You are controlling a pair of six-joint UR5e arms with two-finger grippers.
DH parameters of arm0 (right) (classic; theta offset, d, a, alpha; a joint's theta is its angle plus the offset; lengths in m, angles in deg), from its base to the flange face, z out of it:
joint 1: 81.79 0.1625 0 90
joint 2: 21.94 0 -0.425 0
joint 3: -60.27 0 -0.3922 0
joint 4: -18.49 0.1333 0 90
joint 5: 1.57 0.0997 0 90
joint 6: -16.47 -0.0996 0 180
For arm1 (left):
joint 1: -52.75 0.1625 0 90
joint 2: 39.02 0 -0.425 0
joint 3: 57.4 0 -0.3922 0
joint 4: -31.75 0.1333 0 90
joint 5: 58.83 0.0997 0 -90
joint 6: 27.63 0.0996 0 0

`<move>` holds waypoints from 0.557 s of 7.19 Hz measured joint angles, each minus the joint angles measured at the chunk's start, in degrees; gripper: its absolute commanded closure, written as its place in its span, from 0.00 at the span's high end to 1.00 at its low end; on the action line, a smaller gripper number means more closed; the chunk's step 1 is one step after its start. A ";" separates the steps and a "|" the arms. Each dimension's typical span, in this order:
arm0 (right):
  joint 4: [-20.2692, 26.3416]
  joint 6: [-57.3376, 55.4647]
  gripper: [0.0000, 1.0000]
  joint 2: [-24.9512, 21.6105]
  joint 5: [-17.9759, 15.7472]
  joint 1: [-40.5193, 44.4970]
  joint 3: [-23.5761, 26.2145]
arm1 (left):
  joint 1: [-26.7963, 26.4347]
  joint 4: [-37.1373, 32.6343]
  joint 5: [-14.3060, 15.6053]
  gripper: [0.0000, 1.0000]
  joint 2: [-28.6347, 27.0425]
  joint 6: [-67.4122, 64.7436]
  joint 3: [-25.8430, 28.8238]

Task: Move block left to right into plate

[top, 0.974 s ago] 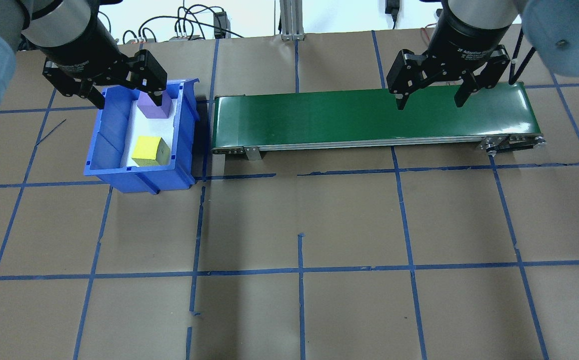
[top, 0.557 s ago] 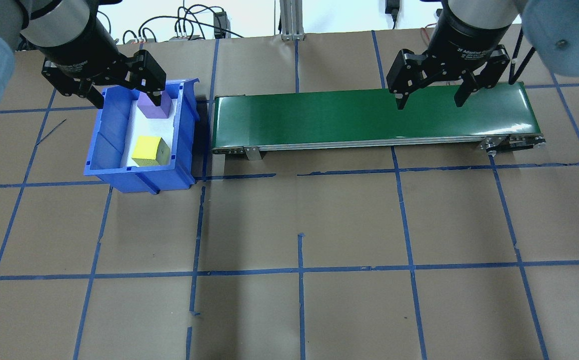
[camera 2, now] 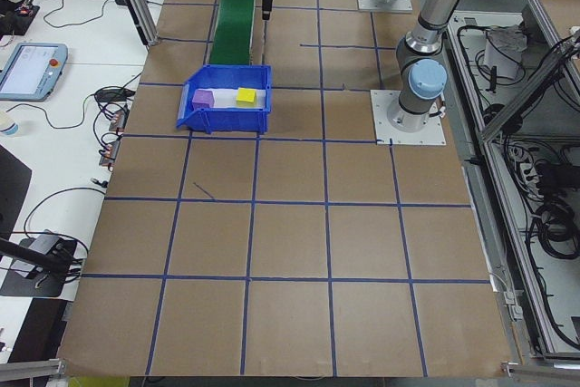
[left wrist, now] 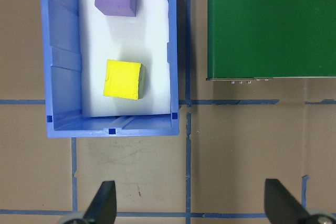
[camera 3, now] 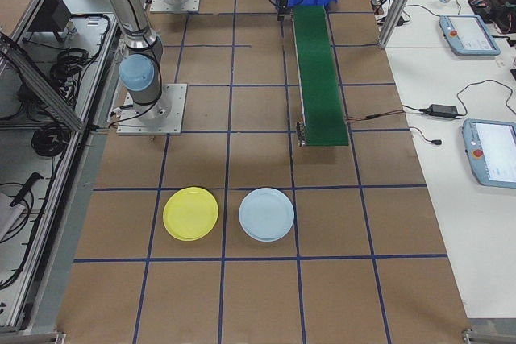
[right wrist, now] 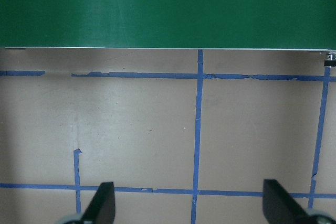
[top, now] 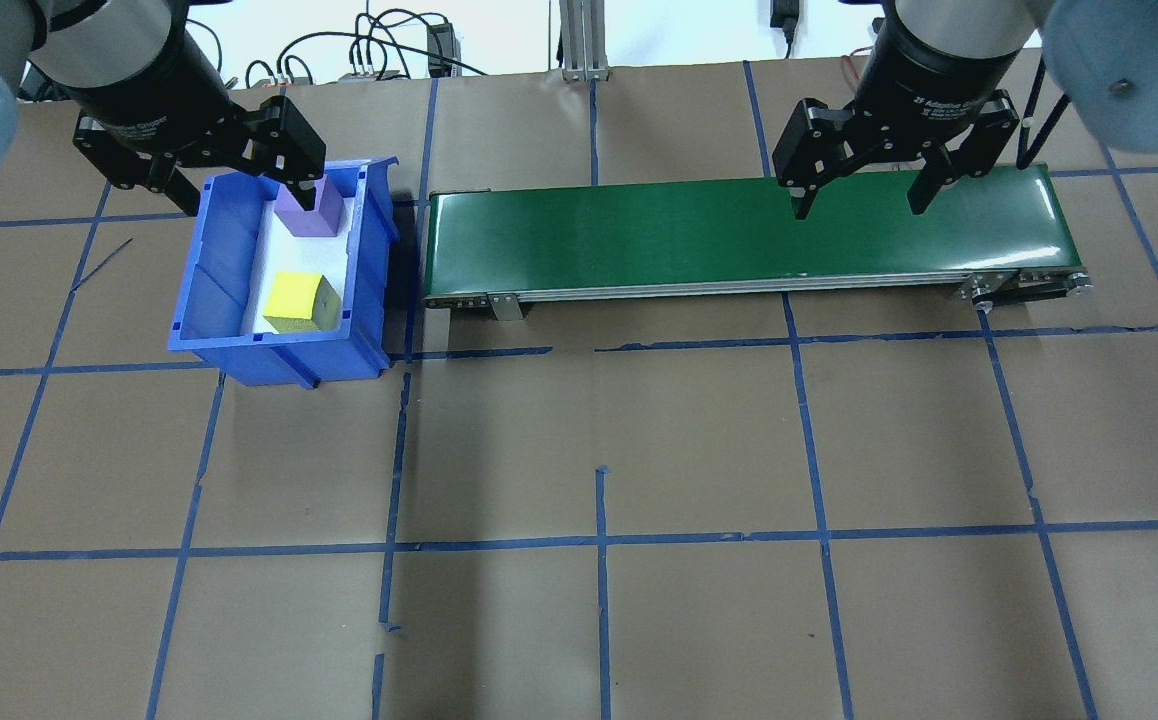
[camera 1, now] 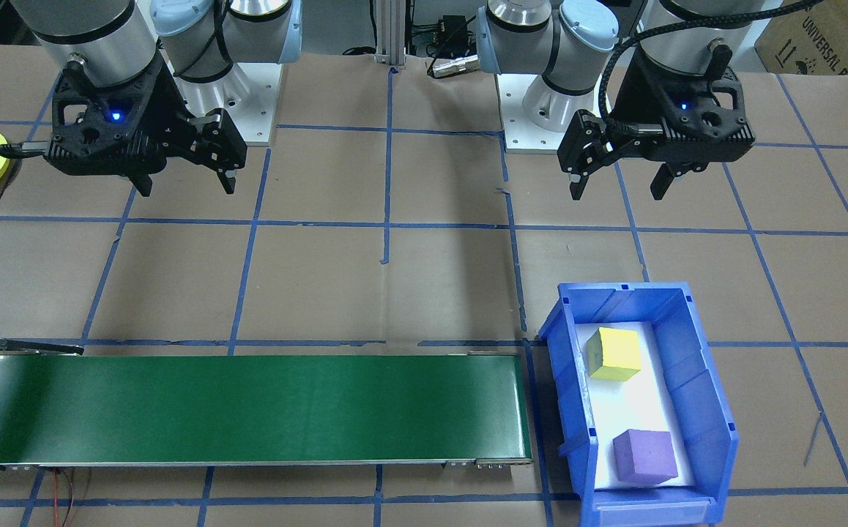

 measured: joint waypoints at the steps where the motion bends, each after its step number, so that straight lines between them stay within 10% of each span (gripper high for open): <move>1: -0.02 0.00 1.00 0.00 0.00 0.00 0.03 | 0.41 0.18 -0.20 1.00 -0.50 0.19 -0.29; 4: 0.02 0.00 1.00 0.03 0.06 0.00 0.06 | 3.19 0.83 -0.69 1.00 -6.78 2.00 -0.68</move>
